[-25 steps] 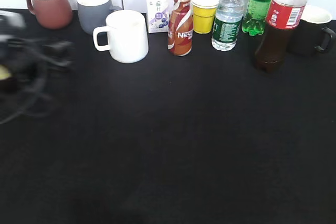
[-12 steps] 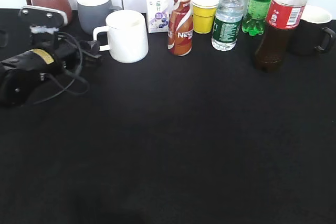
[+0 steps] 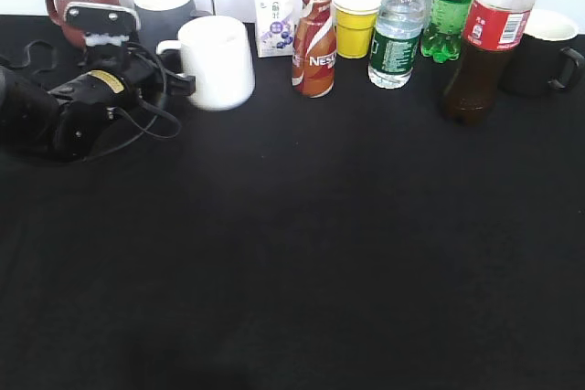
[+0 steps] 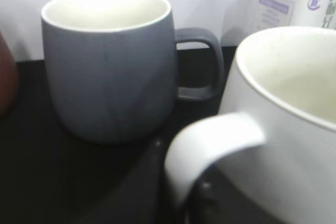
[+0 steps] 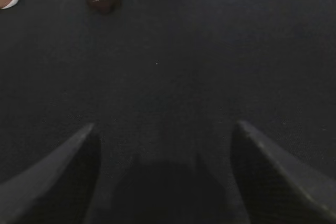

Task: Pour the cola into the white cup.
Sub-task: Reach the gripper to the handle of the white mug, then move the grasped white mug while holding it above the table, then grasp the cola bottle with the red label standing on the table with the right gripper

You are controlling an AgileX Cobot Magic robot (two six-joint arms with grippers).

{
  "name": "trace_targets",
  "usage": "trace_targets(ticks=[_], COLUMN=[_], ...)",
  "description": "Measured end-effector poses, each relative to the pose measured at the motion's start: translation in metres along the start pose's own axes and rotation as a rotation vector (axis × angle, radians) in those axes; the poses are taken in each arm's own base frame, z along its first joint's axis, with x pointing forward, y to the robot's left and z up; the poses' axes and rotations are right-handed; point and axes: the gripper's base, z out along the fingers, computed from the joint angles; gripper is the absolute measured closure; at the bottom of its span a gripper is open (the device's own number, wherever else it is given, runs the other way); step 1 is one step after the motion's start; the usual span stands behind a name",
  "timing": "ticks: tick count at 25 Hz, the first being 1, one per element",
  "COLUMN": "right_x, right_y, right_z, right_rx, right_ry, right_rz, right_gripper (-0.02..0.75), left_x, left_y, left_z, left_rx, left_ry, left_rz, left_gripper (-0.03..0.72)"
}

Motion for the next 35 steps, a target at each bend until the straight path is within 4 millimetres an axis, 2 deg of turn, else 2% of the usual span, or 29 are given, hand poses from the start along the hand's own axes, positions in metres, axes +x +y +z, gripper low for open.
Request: trace_targets(ticks=[1, 6, 9, 13, 15, 16, 17, 19, 24, 27, 30, 33, 35], right_x=[0.0, 0.0, 0.0, 0.0, -0.016, -0.028, -0.038, -0.044, -0.055, -0.046, -0.041, -0.029, -0.018], right_y=[0.0, 0.0, 0.0, 0.0, 0.002, 0.003, 0.004, 0.005, 0.008, 0.017, 0.029, 0.051, 0.052], right_z=[0.0, 0.0, 0.0, 0.0, -0.004, 0.001, 0.013, 0.054, 0.151, 0.209, 0.26, 0.294, 0.312], right_rx=[0.0, 0.0, 0.0, 0.0, -0.016, -0.028, -0.039, -0.052, -0.062, -0.136, -0.187, -0.171, -0.149], right_ry=[0.0, 0.0, 0.0, -0.004, -0.143, -0.246, -0.351, -0.461, -0.466, -0.351, -0.268, -0.275, -0.314], right_rz=[0.0, 0.0, 0.0, 0.0, 0.0, 0.0, 0.0, 0.0, -0.041, -0.187, -0.219, -0.204, -0.143], right_gripper=[0.152, 0.152, 0.152, 0.152, 0.152, 0.152, 0.152, 0.152, 0.152, 0.151, 0.152, 0.15, 0.13], left_x=[-0.001, 0.004, 0.002, -0.026, -0.033, -0.032, -0.03, -0.028, -0.029, -0.029, -0.029, -0.029, -0.029], left_y=[0.0, -0.001, -0.002, -0.012, -0.014, -0.014, -0.014, -0.014, -0.017, -0.017, -0.017, -0.017, -0.017], left_z=[0.0, -0.004, -0.033, -0.078, -0.098, -0.104, -0.107, -0.108, -0.109, -0.109, -0.109, -0.109, -0.109], left_rx=[0.0, 0.018, 0.028, 0.122, 0.14, 0.142, 0.144, 0.149, 0.177, 0.177, 0.178, 0.178, 0.178], left_ry=[-0.015, -0.039, -0.053, -0.129, -0.153, -0.15, -0.14, -0.133, -0.145, -0.145, -0.145, -0.145, -0.145], left_rz=[0.0, 0.018, 0.028, 0.103, 0.115, 0.116, 0.117, 0.105, 0.1, 0.1, 0.101, 0.101, 0.101], left_gripper=[0.652, 0.654, 0.654, 0.654, 0.654, 0.654, 0.654, 0.654, 0.654, 0.654, 0.654, 0.654, 0.654])
